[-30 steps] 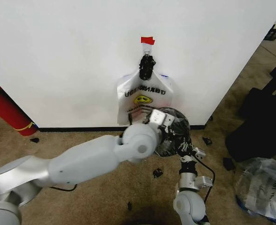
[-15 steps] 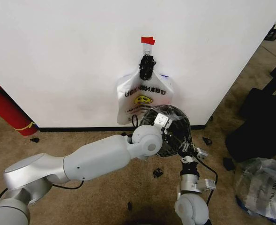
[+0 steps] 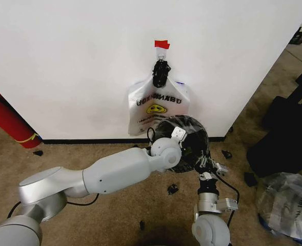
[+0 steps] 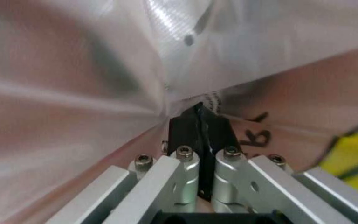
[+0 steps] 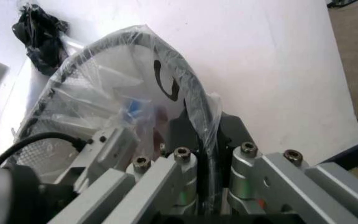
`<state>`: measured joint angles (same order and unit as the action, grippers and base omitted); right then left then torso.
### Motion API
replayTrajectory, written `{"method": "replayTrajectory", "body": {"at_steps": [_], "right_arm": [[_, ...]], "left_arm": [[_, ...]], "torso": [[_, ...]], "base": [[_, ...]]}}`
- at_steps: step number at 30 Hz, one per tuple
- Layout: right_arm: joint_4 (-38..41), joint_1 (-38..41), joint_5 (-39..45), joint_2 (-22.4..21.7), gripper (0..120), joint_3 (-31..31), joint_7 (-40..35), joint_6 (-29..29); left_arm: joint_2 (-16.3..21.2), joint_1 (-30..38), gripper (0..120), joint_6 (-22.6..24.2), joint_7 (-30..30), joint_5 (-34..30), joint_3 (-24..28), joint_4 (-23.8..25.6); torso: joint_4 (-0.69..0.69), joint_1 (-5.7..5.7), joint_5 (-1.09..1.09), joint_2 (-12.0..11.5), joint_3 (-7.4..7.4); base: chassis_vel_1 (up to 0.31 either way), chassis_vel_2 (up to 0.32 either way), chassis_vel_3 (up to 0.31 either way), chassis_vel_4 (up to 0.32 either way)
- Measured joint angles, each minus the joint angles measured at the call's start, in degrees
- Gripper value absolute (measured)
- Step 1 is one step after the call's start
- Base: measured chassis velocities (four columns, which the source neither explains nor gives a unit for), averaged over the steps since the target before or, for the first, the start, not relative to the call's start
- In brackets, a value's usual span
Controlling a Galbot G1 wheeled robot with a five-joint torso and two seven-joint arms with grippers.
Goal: Pick up the garbage bag from the wall and place it over the trash bin.
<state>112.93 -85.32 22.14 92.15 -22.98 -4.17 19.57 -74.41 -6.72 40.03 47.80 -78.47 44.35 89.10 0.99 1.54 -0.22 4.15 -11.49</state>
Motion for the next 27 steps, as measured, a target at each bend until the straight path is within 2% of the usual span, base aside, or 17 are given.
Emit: {"method": "replayTrajectory", "body": {"at_steps": [8, 14, 17, 22, 27], "right_arm": [[2.0, -0.6, 5.1, 0.0, 1, -0.1, -0.3, -1.6], [3.1, -0.9, 7.9, 0.0, 1, -0.6, -0.8, -2.7], [2.8, -0.7, 8.0, 0.0, 1, -0.8, -1.1, -2.7], [1.8, 0.8, 10.1, 0.0, 1, -1.5, -3.1, -4.1], [1.3, 2.1, 12.3, 0.0, 1, -2.1, -4.7, -5.9]], "left_arm": [[-1.5, 0.3, 0, -0.2, 0.1, 0.9, 1.0, -2.4], [-0.9, -0.1, 0, -0.5, 0.1, 1.5, 1.0, -2.1], [-0.1, -0.3, 0, -1.1, 0.1, 1.5, 0.7, -0.4], [2.5, -0.8, 0, -3.4, -0.2, 0.7, 0.1, 7.7], [3.7, -2.0, 0, -6.0, -0.4, 0.8, -1.7, 12.5]], "torso": [[0.00, 0.00, 0.00, 0.0, 0.00], [0.00, 0.00, 0.00, 0.0, 0.00], [0.00, 0.00, 0.00, 0.0, 0.00], [0.00, 0.00, 0.00, 0.0, 0.00], [0.00, -0.01, 0.00, 0.0, 0.00]], "base": [[0.000, 0.000, 0.000, 0.000], [0.000, 0.000, 0.000, 0.000], [0.000, 0.000, 0.000, 0.000], [0.000, 0.000, 0.000, 0.000], [0.000, 0.000, 0.000, 0.000]]}}
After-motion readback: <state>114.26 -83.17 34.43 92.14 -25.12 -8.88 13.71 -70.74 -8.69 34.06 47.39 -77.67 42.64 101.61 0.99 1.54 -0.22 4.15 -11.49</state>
